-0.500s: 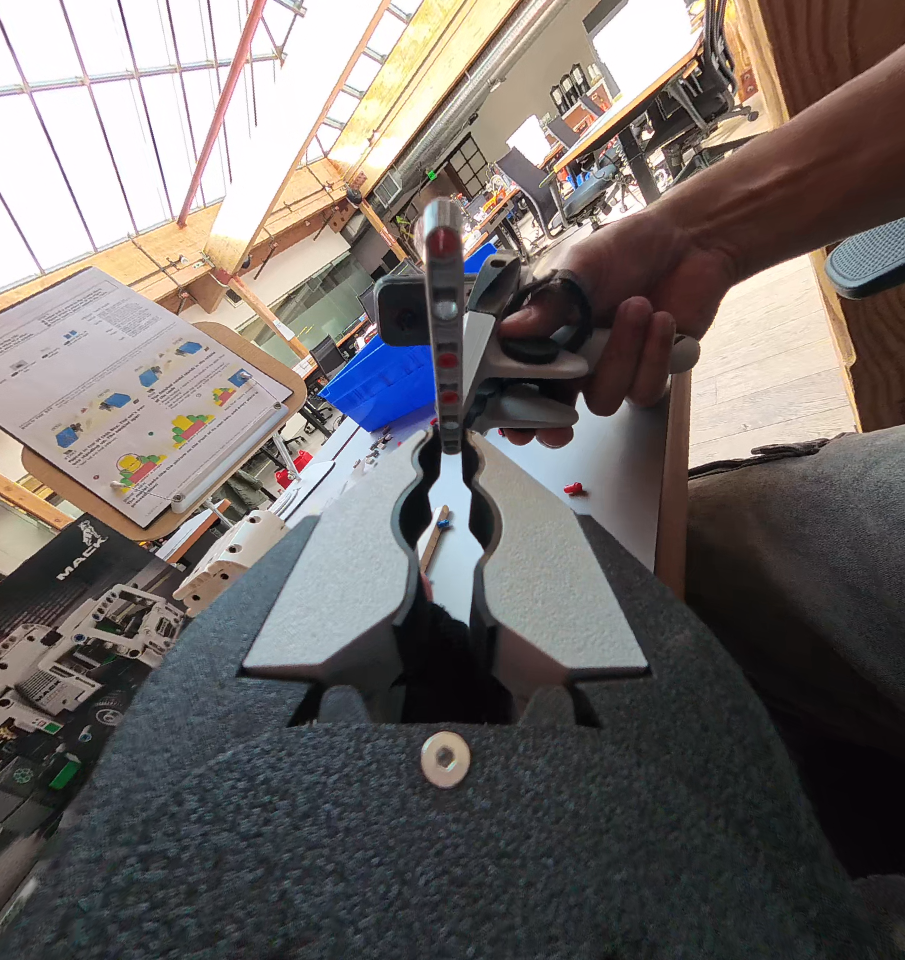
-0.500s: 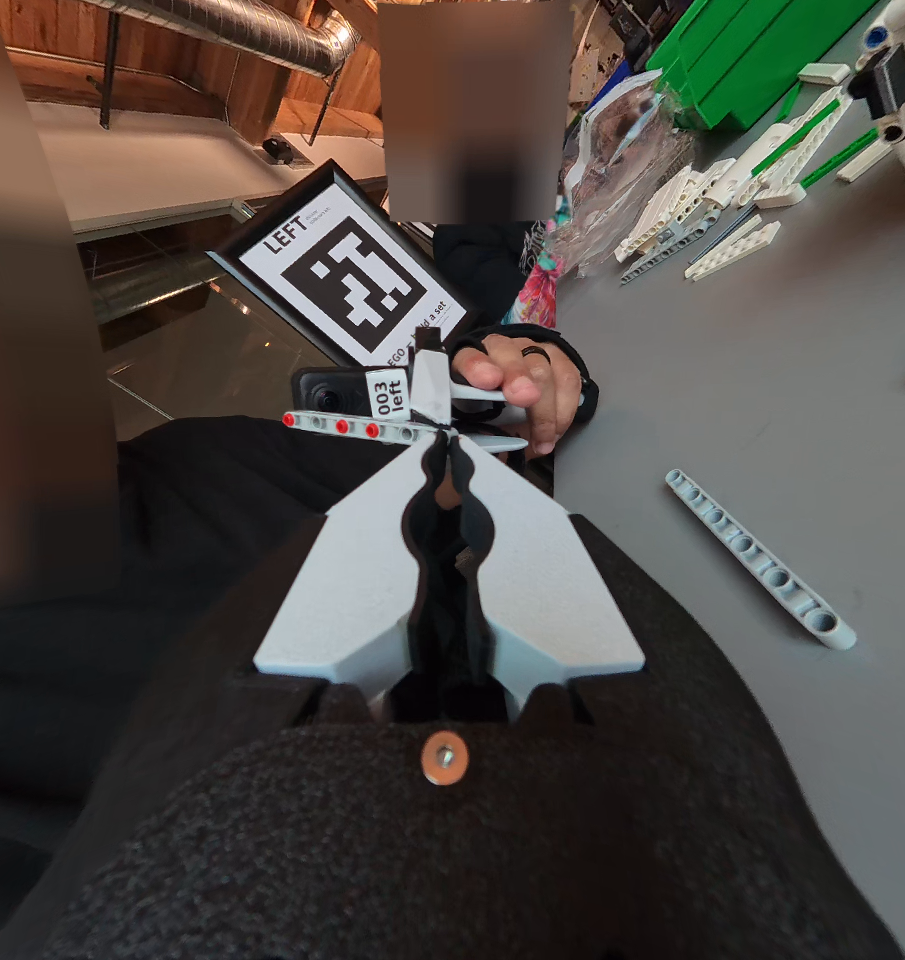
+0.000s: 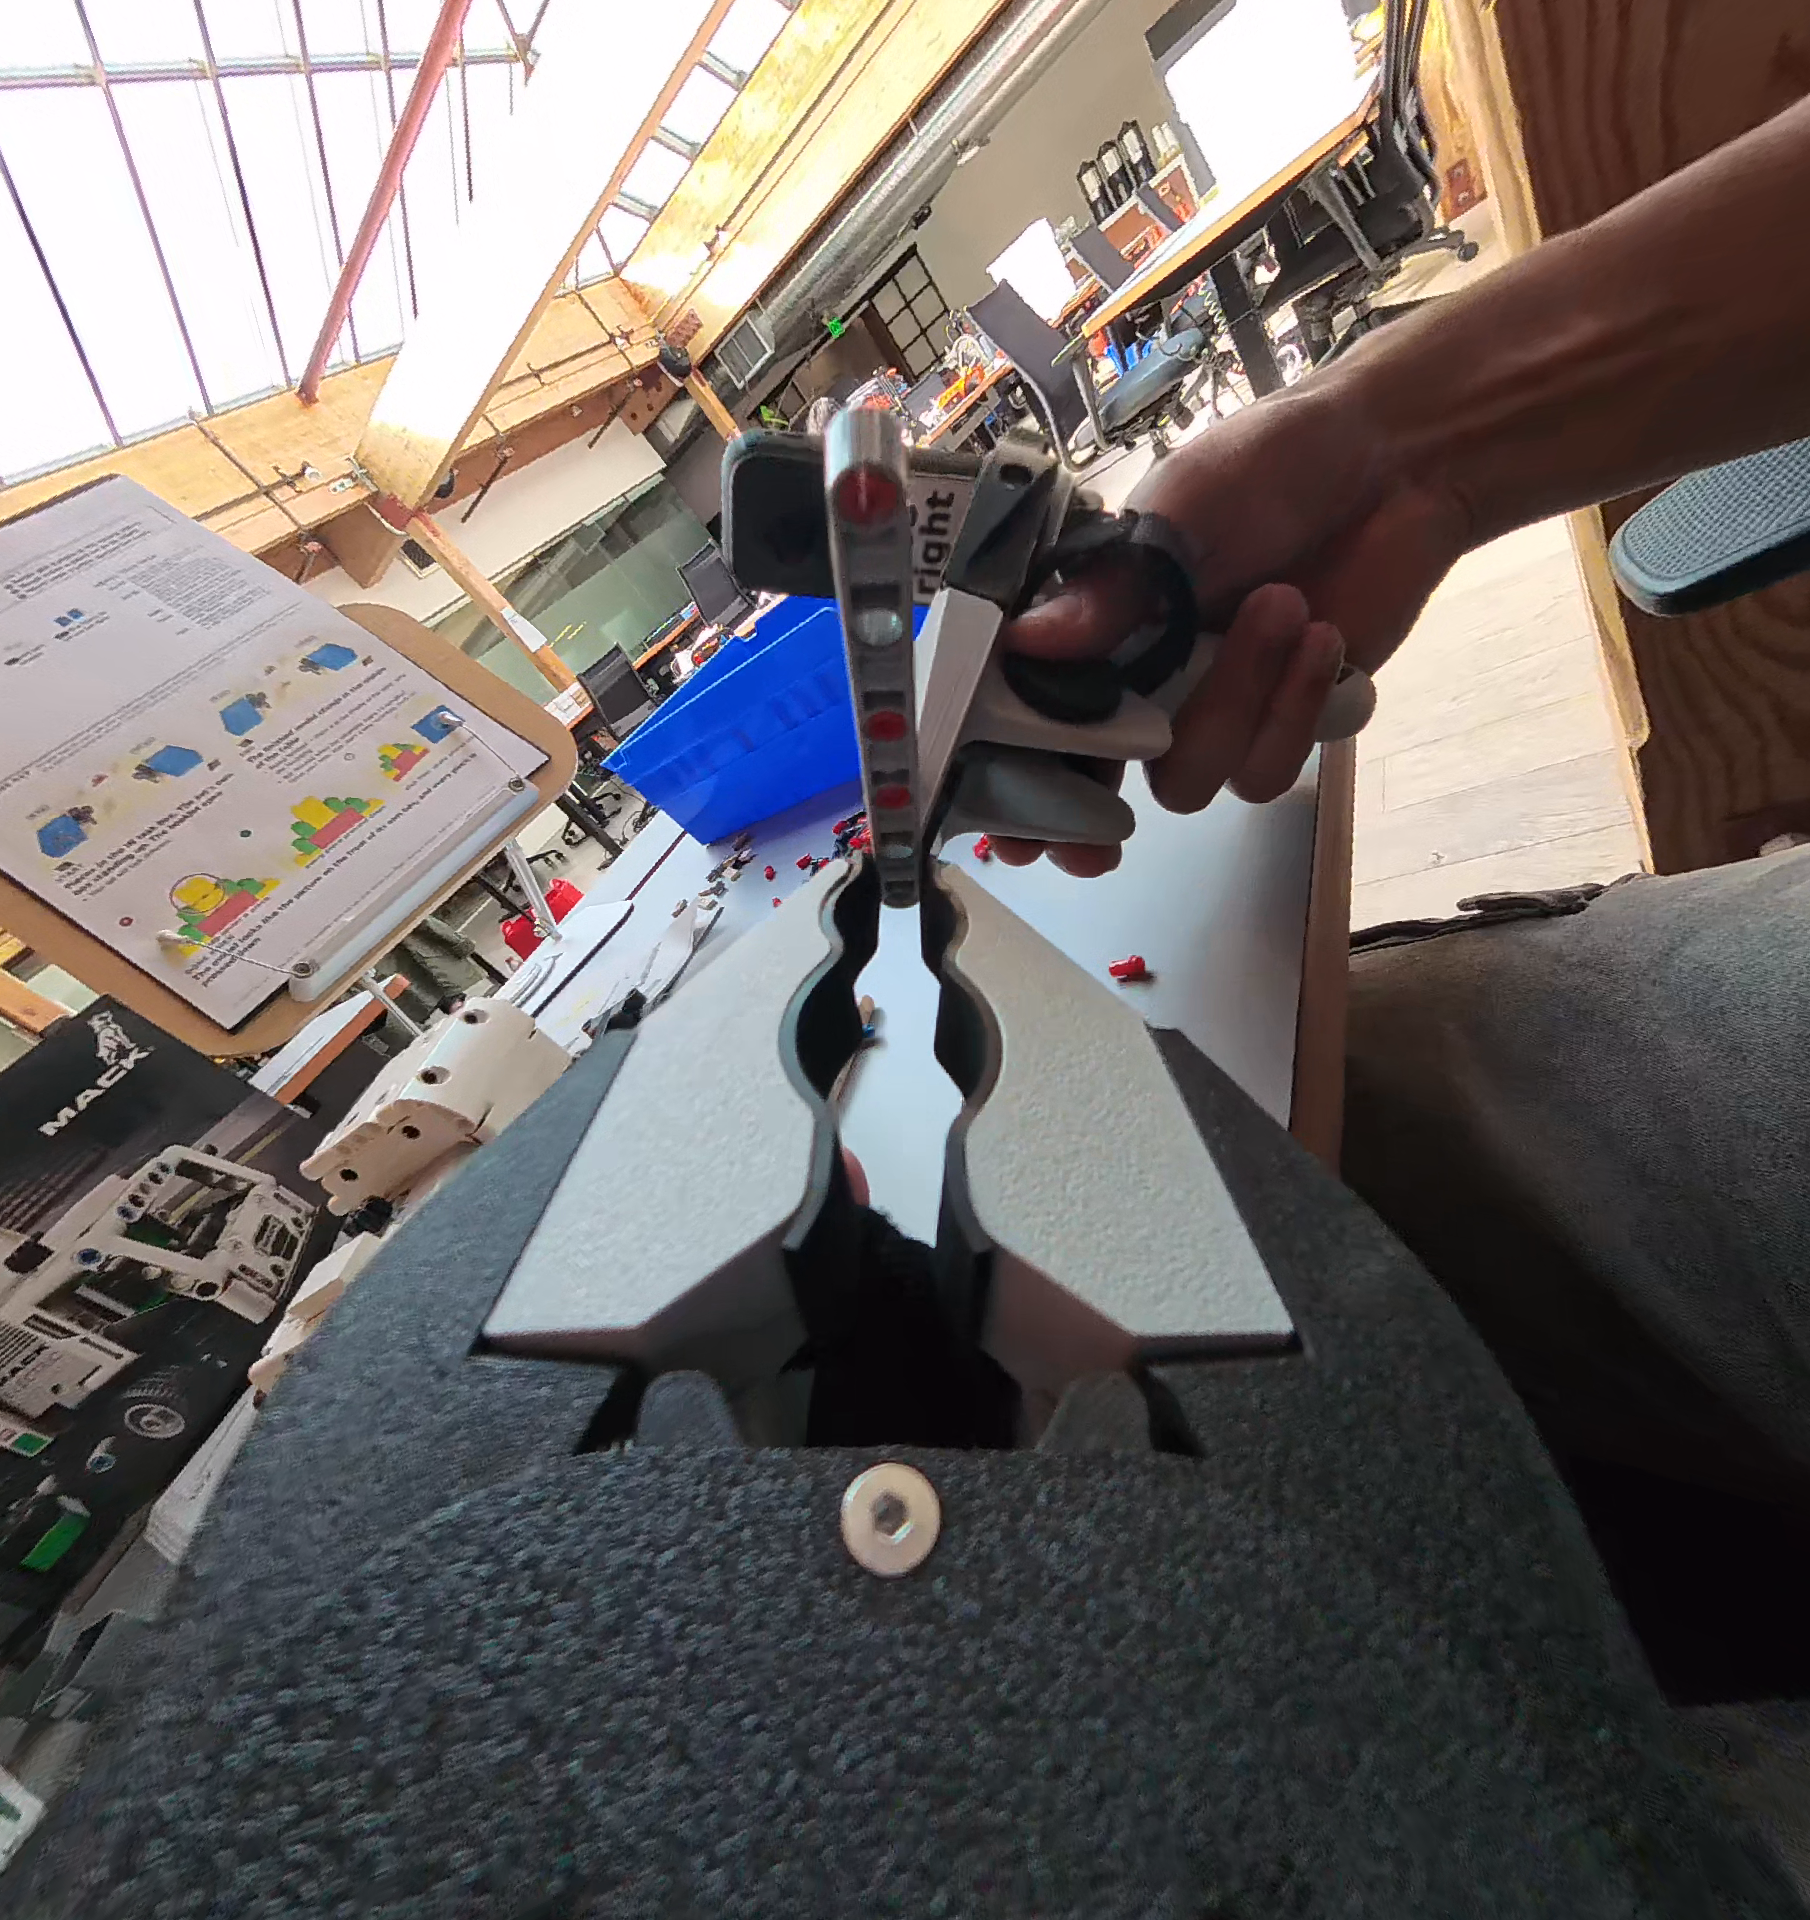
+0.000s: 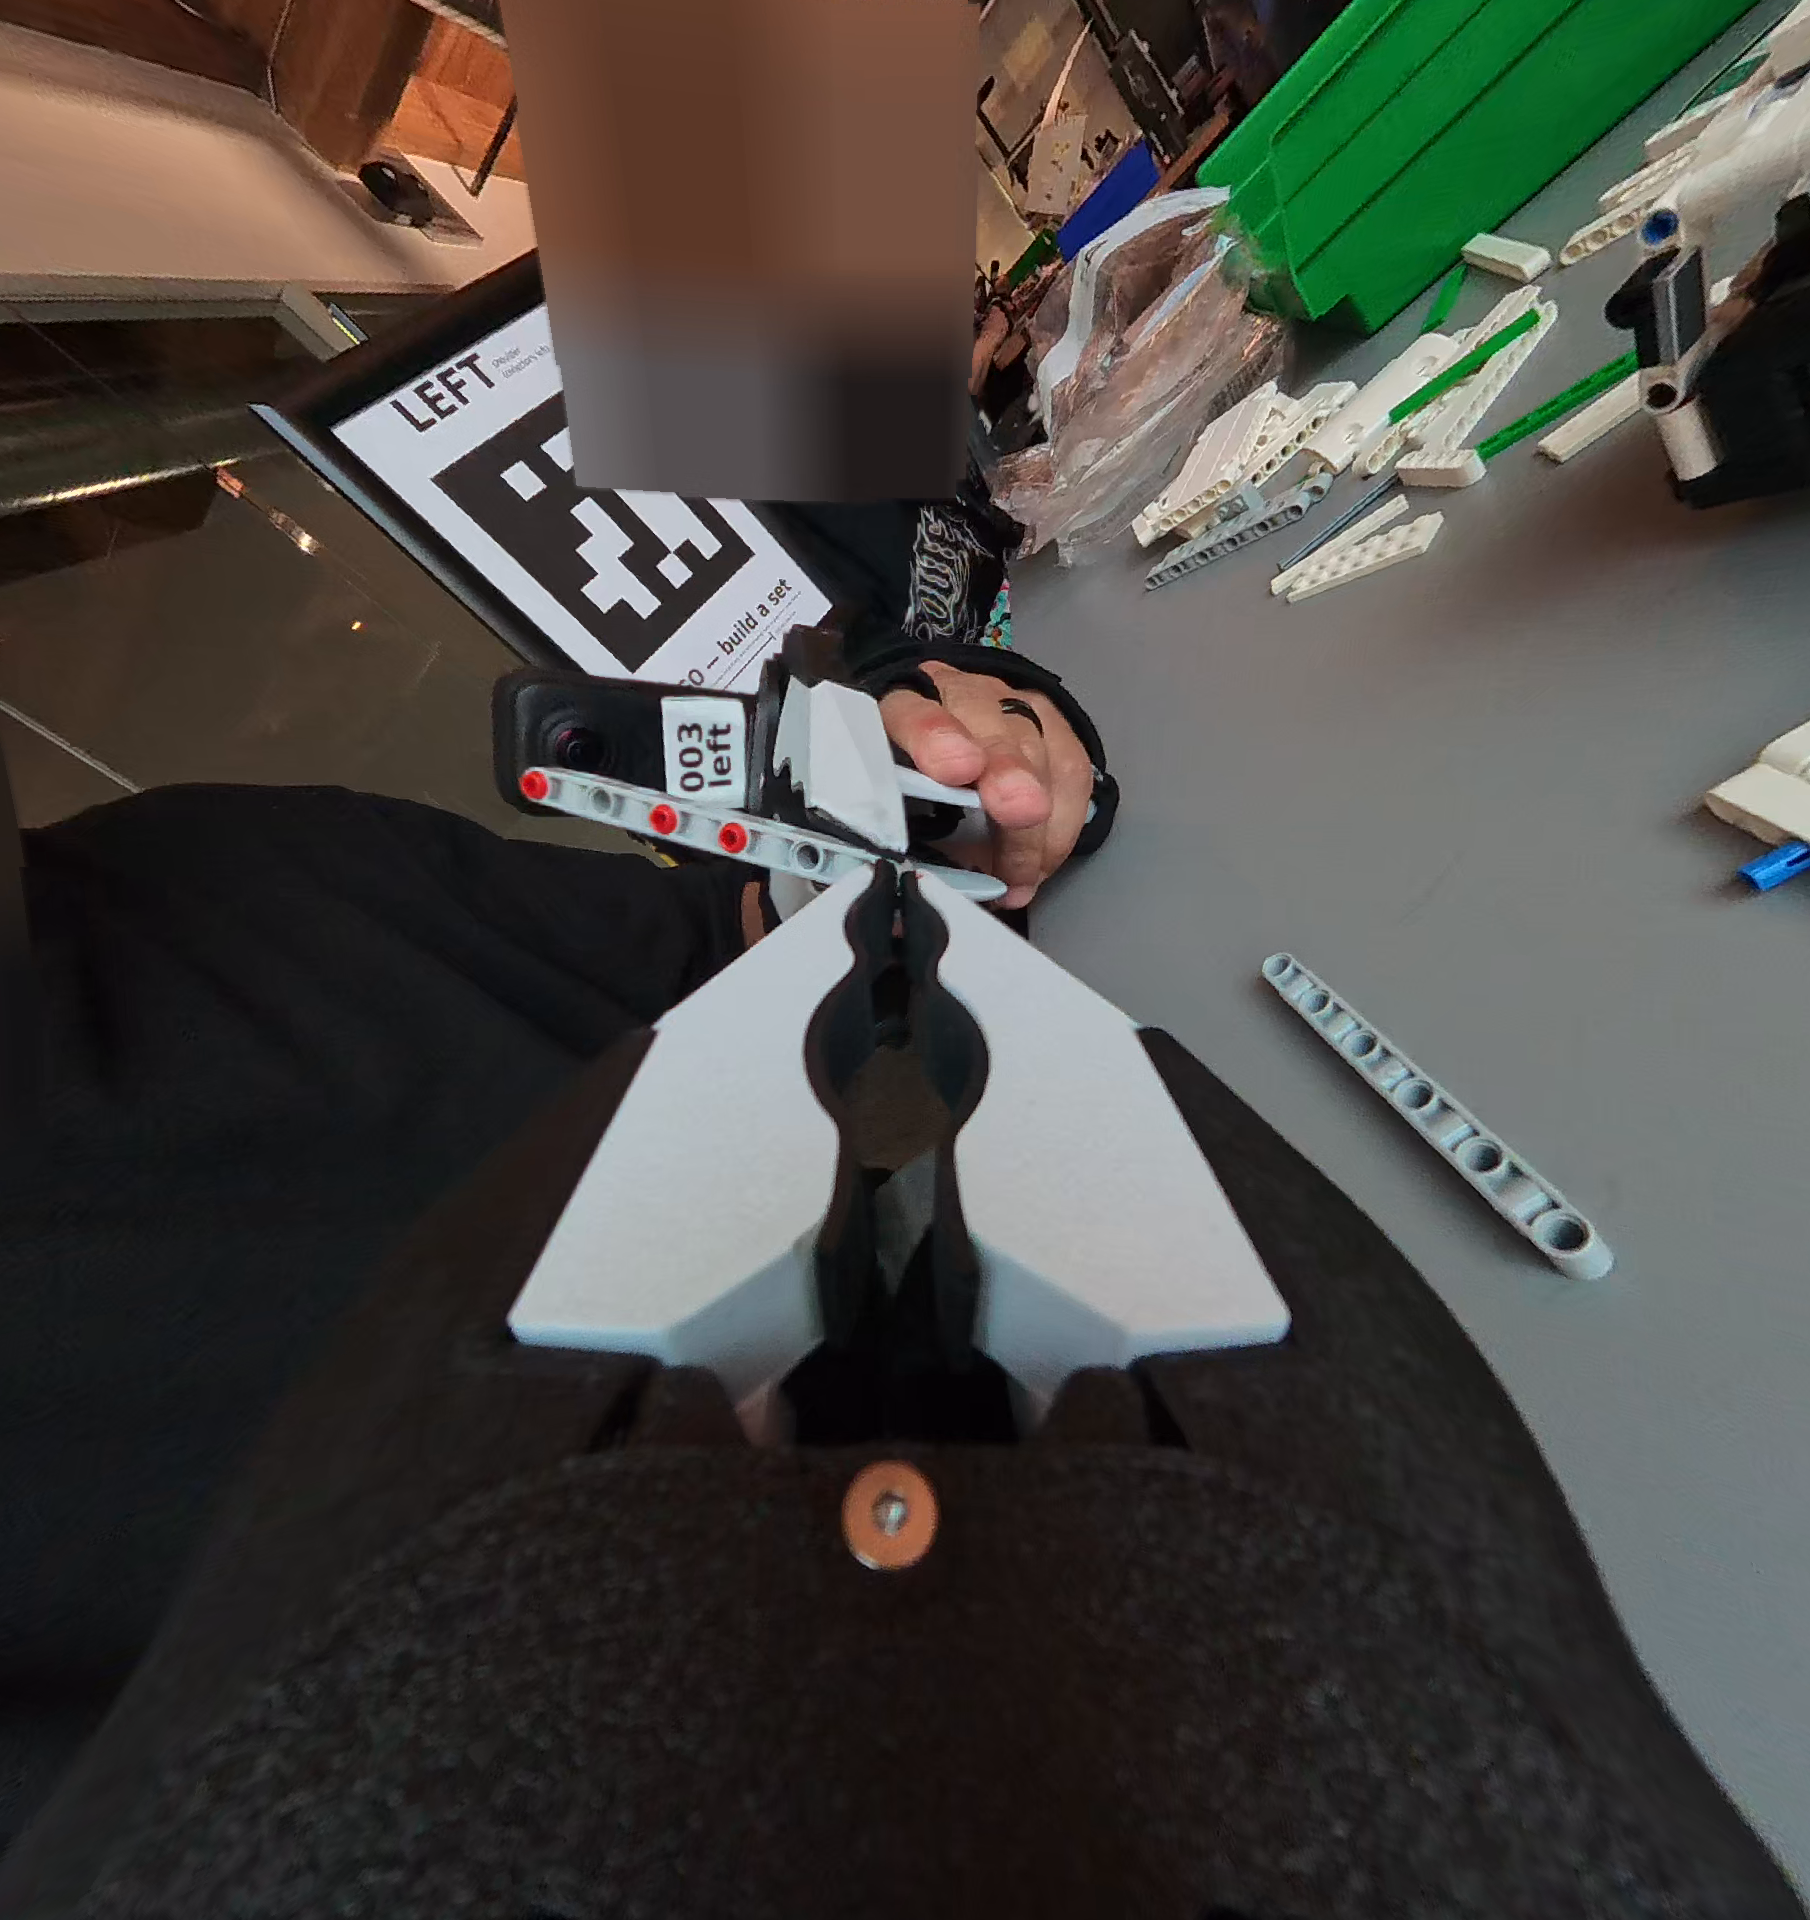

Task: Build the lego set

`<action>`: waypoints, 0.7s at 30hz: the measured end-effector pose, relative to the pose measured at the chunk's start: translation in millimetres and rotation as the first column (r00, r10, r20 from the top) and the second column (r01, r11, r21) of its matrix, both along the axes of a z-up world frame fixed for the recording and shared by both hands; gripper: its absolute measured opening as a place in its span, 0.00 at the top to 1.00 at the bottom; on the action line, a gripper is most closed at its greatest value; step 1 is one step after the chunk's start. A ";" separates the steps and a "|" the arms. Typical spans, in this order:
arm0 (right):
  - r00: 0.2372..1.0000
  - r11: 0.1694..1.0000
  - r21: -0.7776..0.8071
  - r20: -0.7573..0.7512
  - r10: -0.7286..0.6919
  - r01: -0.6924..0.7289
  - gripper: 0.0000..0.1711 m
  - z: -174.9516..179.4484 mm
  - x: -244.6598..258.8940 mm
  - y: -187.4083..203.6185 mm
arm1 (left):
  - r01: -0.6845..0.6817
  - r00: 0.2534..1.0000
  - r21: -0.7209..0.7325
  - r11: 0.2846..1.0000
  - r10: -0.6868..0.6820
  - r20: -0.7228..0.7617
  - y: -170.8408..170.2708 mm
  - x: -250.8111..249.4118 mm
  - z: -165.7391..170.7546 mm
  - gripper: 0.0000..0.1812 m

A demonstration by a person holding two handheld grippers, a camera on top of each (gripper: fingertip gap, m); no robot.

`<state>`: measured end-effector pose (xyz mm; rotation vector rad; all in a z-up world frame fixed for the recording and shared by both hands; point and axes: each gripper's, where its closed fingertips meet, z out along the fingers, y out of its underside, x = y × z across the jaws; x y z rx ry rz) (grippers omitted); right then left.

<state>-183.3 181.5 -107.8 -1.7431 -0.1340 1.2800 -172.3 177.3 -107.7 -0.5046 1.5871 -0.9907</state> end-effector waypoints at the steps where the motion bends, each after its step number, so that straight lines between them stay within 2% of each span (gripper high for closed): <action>1: 1.000 1.000 0.003 0.005 -0.012 0.012 1.00 0.2 0.5 0.9 | -0.003 1.000 -0.004 1.000 0.003 -0.002 0.6 0.5 0.2 0.97; 10: 0.996 0.998 0.003 0.059 -0.060 0.060 1.00 -0.6 1.6 4.4 | -0.004 1.000 -0.021 1.000 0.003 -0.019 3.3 2.7 -0.4 0.97; 12: 0.991 0.999 -0.007 0.128 -0.044 0.045 1.00 -2.4 3.3 2.4 | 0.007 0.999 -0.022 1.000 -0.008 -0.039 2.2 3.6 -2.5 0.97; 14: 0.972 0.998 0.008 0.226 -0.062 0.062 0.93 0.2 15.7 -1.4 | -0.009 0.999 -0.037 0.999 0.007 -0.054 8.4 4.4 -2.8 0.97; 15: 0.929 0.994 0.018 0.355 -0.105 0.106 0.92 -7.2 31.2 -3.4 | -0.026 0.998 -0.040 0.999 0.023 -0.065 14.5 4.0 -3.9 0.97; 17: 0.744 0.990 0.022 0.658 -0.117 0.136 0.93 -37.8 60.6 -17.8 | -0.054 0.996 -0.041 0.998 0.051 -0.076 25.1 1.1 -5.4 0.97; 18: 0.683 0.992 -0.001 0.725 -0.086 0.125 0.92 -49.9 65.1 -26.7 | -0.065 0.995 -0.033 0.997 0.062 -0.081 28.7 -0.3 -6.7 0.97; 19: 0.666 0.993 -0.013 0.743 -0.067 0.115 0.90 -55.9 63.5 -32.9 | -0.074 0.994 -0.028 0.997 0.072 -0.081 31.1 -1.0 -7.4 0.97; 21: 0.700 0.995 -0.014 0.712 -0.057 0.095 0.90 -61.7 50.4 -40.3 | -0.076 0.994 -0.026 0.997 0.074 -0.081 31.7 -1.0 -7.6 0.97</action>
